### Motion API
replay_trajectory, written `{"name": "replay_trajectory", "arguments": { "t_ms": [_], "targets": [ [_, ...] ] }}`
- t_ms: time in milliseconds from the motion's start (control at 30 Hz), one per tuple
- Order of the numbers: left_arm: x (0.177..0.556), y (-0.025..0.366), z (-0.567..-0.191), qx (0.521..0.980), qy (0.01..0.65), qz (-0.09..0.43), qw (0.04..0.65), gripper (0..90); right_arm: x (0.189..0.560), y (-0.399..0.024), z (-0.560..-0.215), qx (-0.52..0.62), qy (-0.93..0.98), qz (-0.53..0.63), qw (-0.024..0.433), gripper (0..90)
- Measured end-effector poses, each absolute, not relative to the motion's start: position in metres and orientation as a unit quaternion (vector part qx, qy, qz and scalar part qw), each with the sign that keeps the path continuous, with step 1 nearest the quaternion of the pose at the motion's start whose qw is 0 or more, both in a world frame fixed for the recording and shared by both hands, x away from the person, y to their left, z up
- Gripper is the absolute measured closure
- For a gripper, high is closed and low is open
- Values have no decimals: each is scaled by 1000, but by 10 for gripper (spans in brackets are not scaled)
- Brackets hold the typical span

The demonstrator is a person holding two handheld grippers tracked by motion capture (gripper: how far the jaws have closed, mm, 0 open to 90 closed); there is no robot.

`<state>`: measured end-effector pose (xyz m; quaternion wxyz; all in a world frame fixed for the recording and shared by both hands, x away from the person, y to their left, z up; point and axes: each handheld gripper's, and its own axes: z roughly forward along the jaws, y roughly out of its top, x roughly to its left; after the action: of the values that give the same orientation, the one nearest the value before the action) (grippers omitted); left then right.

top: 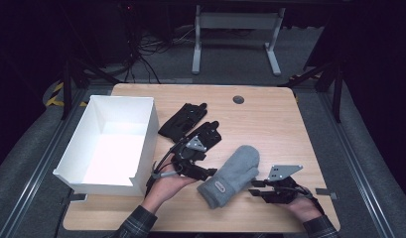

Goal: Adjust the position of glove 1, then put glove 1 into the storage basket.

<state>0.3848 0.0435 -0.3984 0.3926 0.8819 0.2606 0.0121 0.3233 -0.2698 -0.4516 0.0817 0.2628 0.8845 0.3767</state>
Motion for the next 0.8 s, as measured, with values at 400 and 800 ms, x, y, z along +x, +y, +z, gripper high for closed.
{"name": "replay_trajectory", "arguments": {
  "t_ms": [400, 800],
  "targets": [
    [402, 0, -403, 890, 238, -4, 388, 140, 341, -306, -457, 328, 862, 364, 129, 326],
    [409, -29, -430, 909, 231, -16, 348, 99, 354, -324, -461, 370, 838, 366, 164, 187]
  ]
}}
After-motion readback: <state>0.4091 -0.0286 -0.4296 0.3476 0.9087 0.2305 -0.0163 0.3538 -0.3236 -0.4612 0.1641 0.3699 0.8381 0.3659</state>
